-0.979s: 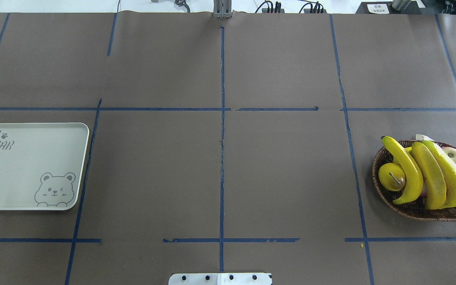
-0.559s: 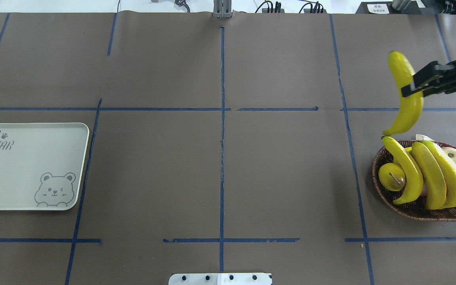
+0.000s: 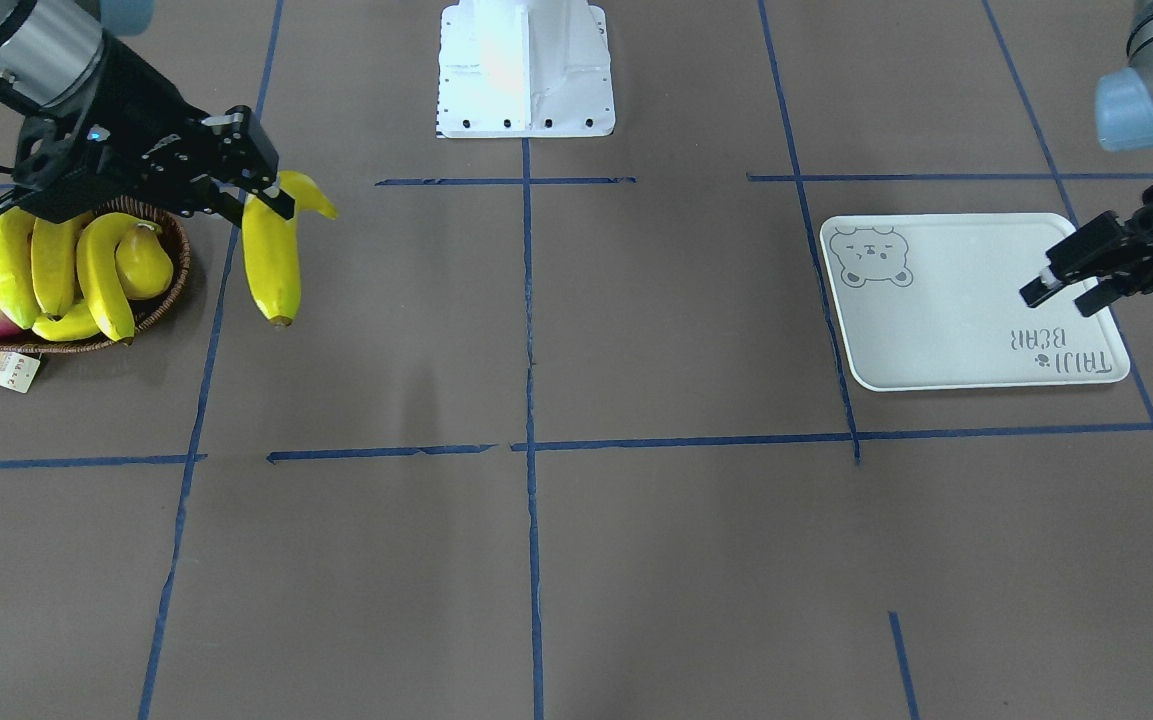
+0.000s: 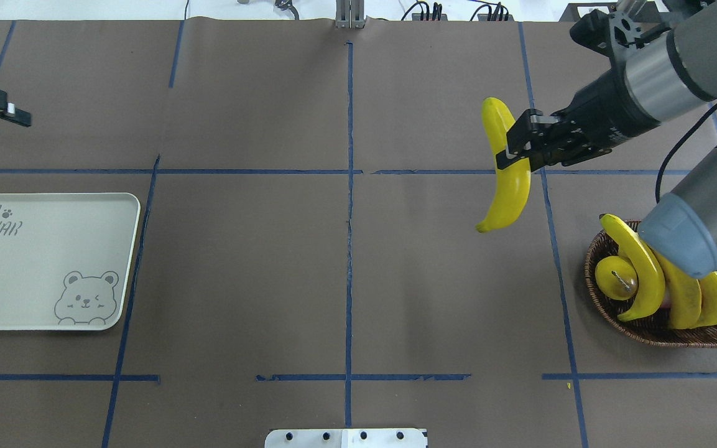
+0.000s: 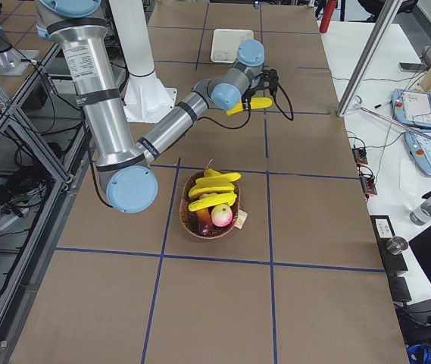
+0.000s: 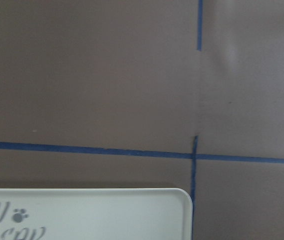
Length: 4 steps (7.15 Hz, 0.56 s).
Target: Transfer all bananas from basket to plate
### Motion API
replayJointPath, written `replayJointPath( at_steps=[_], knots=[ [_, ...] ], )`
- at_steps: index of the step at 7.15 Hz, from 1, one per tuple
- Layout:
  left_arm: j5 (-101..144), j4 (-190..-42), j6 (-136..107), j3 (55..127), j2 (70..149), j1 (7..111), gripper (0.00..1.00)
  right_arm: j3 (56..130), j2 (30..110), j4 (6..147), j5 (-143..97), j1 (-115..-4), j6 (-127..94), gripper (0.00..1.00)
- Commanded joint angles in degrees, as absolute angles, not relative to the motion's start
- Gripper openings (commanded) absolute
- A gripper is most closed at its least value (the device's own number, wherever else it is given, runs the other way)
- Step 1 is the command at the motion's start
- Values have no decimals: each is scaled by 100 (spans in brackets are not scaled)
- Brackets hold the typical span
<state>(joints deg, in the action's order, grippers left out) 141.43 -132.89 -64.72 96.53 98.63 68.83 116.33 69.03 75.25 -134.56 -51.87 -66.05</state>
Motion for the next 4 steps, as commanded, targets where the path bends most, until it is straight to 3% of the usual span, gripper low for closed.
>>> replayJointPath(
  at_steps=[1,4],
  knots=[
    [13231,-14480,-8526,9615,10448,5693,99,11619,6645,6640,-12336,-4258,-7860,1],
    [12990,-14836,-10829,9712,11527,5064,99,11540,6092,6328,-11532,-3456,-8429,1]
  ],
)
